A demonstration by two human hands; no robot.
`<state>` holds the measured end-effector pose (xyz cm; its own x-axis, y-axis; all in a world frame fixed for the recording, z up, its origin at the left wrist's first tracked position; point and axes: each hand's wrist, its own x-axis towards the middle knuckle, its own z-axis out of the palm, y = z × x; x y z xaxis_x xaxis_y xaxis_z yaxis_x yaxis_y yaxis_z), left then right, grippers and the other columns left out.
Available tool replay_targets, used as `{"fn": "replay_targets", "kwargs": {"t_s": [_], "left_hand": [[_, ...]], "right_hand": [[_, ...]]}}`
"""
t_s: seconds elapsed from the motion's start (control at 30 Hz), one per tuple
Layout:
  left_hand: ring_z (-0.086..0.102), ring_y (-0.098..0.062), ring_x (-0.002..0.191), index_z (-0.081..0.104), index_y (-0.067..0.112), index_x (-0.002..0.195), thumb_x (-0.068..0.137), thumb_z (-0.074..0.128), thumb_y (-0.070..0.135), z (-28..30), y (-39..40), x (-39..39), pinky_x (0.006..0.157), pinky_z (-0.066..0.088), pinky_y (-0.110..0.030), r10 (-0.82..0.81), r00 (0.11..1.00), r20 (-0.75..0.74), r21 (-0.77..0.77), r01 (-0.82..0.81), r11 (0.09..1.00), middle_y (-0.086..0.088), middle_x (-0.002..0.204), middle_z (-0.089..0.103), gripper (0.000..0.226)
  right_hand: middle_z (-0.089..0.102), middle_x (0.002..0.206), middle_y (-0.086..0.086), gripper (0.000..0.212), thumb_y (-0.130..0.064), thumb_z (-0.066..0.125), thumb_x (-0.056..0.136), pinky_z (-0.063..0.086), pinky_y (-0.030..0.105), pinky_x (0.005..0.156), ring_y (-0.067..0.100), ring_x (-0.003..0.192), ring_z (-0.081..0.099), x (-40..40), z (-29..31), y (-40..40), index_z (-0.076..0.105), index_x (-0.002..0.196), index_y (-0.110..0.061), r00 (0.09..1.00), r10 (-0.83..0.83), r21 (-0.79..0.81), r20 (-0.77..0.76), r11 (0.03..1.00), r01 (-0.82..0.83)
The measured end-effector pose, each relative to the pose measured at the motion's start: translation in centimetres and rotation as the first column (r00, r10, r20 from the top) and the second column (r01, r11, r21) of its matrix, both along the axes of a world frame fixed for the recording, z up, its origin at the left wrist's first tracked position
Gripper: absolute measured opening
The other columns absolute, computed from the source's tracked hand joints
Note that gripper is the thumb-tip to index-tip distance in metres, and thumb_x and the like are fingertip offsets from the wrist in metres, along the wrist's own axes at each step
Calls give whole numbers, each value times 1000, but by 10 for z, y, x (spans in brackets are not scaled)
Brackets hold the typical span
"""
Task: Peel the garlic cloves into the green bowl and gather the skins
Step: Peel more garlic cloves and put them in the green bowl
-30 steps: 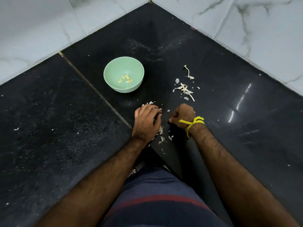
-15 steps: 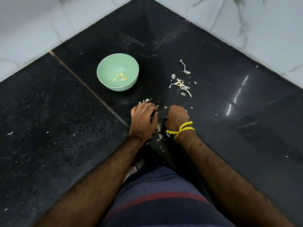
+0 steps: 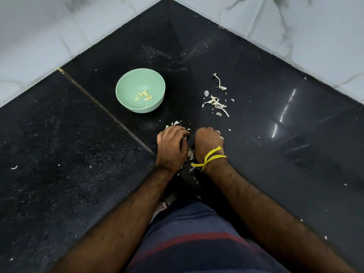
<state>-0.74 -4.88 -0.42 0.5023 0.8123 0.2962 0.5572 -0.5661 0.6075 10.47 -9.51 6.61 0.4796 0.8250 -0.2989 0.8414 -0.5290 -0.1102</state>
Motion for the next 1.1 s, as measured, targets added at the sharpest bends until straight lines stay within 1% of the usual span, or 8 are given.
{"fn": "replay_targets", "kwargs": {"t_s": [0.27,0.43,0.5,0.57,0.67,0.83,1.0,1.1], "left_hand": [[56,-18,114,70,15,105,85,64,7,2,1,4,102,34,-39,-76,997,-28,59,77,995,2,111,68,22],[59,-17,114,75,18,105,90,69,21,3,-4,0,104,33,-37,-61,997,42,119,56,991,4,113,71,16],[58,-15,114,75,19,111,91,69,25,8,-5,0,105,33,-32,-66,995,72,61,62,996,5,114,72,22],[63,-12,108,74,16,117,90,72,23,18,-9,2,102,43,-28,-116,981,155,-54,126,991,4,112,74,28],[71,-10,92,76,11,112,88,75,15,35,-17,8,87,55,-23,-114,943,312,-254,199,946,1,103,77,25],[73,-11,79,77,2,99,87,76,5,44,-25,10,75,55,-20,-3,902,433,-460,223,859,-3,88,78,12],[72,-16,80,79,8,96,88,77,12,45,-30,5,79,58,-32,17,912,409,-502,210,839,-1,87,78,9],[71,-12,77,78,7,95,88,77,11,46,-32,1,77,57,-27,43,916,400,-519,188,834,-1,85,78,8]], "right_hand": [[55,120,16,23,-7,48,95,49,40,89,33,113,56,-2,-10,-9,54,118,-3,994,68,111,89,991,-77],[68,99,15,12,-15,64,90,47,36,84,33,97,63,30,-15,-11,68,95,-5,970,-57,240,-238,964,116],[70,78,10,9,-15,74,86,52,33,76,23,75,65,43,-15,-18,73,83,-7,809,-152,268,-567,895,356],[66,71,12,10,-12,74,87,55,29,62,17,62,61,49,-11,-28,71,80,-5,500,-152,187,-853,804,564],[66,72,15,16,-11,69,91,53,20,54,14,58,60,48,-4,-40,70,88,5,235,-85,82,-968,780,620],[68,65,9,17,-14,71,89,55,22,53,14,55,63,47,-2,-52,69,85,2,107,-13,56,-994,787,614],[71,69,10,15,-10,72,86,57,23,56,16,59,67,46,-5,-60,68,90,3,142,44,121,-989,789,603],[72,72,11,6,-3,70,87,58,25,61,17,63,69,41,-7,-64,69,91,1,193,94,190,-977,793,578]]}}
